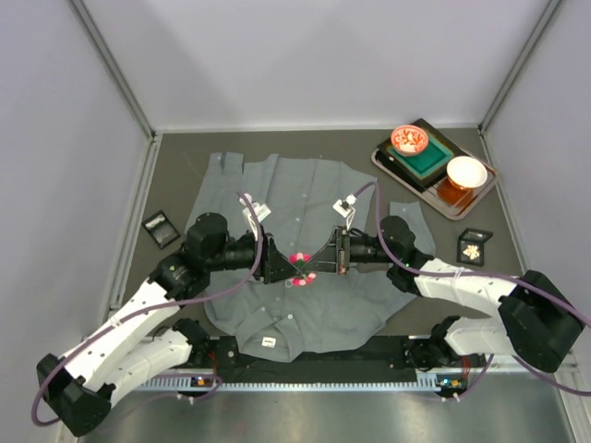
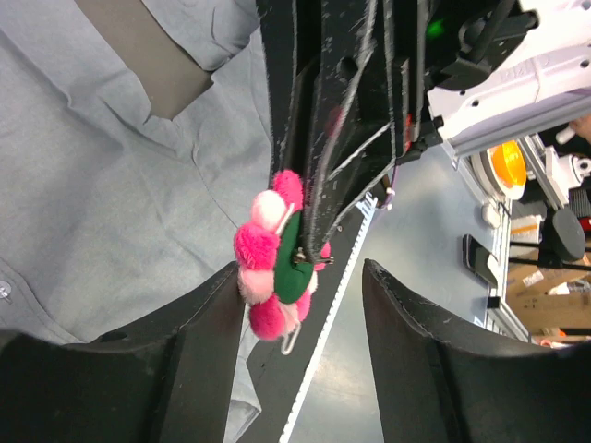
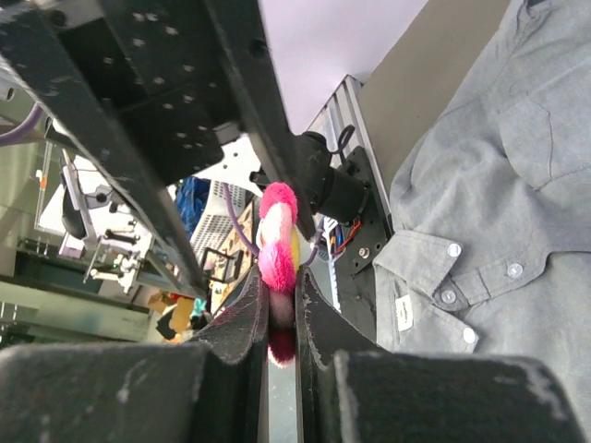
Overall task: Remove the brooch from the garment
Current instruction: Close the brooch.
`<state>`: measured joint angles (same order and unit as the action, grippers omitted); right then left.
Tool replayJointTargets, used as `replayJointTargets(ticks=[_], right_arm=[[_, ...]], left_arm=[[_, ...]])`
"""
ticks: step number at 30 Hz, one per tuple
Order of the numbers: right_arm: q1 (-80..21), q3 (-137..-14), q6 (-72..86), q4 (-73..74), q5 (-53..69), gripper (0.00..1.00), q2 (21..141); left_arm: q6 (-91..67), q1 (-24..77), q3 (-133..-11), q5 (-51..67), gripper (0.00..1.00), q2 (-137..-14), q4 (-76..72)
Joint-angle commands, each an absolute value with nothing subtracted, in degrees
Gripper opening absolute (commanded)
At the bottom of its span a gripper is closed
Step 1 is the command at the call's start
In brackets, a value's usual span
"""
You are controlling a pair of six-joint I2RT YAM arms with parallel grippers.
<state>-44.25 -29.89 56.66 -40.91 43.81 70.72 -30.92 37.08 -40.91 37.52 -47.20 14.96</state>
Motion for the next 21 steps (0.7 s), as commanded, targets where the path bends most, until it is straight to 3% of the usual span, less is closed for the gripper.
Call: replayJointTargets(ticks=[1, 6, 11, 14, 17, 21], right_arm=[[-44.4, -29.9, 57.0, -44.2, 42.5, 0.00, 70.7], [-43.1, -30.5, 53.7, -42.3, 42.1, 0.00, 70.4], [-43.0, -35.2, 35.5, -28.7, 38.1, 0.00, 68.7], [-42.9, -37.1, 28.9, -26.4, 36.6, 0.00, 68.9], [-42.9, -39.7, 24.5, -25.0, 37.3, 0.00, 69.7], [-42.9, -41.6, 20.1, -23.4, 37.7, 0.00, 69.7]], left_arm=[[-31.4, 36.2, -40.9, 35.8, 0.58, -43.7, 14.4], [-34.7, 35.4, -39.9, 33.0, 0.60, -38.2, 17.3], [-51.7, 34.7, -43.1, 12.9, 0.64, -33.3, 29.0], [-66.0, 34.7, -43.5, 13.8, 0.71, -33.0, 26.0], [-76.0, 34.6, -46.8, 5.6, 0.75, -34.9, 40.0], [-85.8, 34.1, -48.2, 9.7, 0.72, -41.1, 40.4]])
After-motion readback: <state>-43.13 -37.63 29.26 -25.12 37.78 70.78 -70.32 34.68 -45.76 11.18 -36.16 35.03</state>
